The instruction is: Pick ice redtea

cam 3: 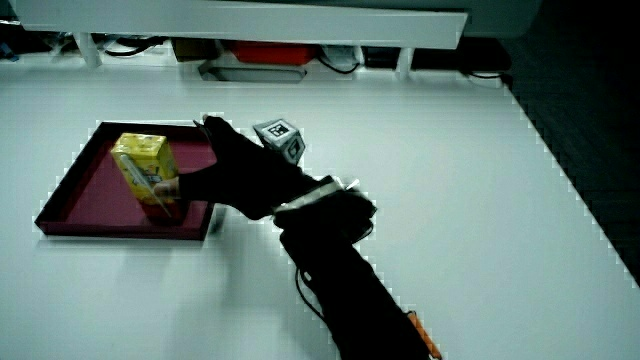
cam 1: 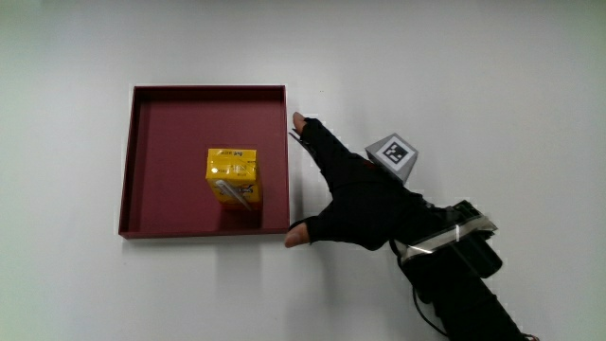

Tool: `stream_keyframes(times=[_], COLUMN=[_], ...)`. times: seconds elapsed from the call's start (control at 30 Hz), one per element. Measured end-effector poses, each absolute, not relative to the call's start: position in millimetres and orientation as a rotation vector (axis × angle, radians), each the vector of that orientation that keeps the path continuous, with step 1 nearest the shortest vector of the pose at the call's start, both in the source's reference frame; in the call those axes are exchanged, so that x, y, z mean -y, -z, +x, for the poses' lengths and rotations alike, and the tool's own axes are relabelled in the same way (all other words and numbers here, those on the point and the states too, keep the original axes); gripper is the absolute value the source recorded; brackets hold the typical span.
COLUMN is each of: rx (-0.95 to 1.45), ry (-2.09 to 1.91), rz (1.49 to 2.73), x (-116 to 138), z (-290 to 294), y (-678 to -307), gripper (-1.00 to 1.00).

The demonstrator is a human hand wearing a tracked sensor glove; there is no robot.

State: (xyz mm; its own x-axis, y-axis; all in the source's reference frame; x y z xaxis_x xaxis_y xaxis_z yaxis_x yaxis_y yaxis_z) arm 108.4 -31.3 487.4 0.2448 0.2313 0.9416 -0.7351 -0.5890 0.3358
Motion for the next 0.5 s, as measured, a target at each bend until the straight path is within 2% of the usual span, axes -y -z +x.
stream_keyframes(times=[0.5], rx=[0.468], ry=[-1.494], rz=[1.615], x=[35], z=[57], y=[-511], gripper=[0.00])
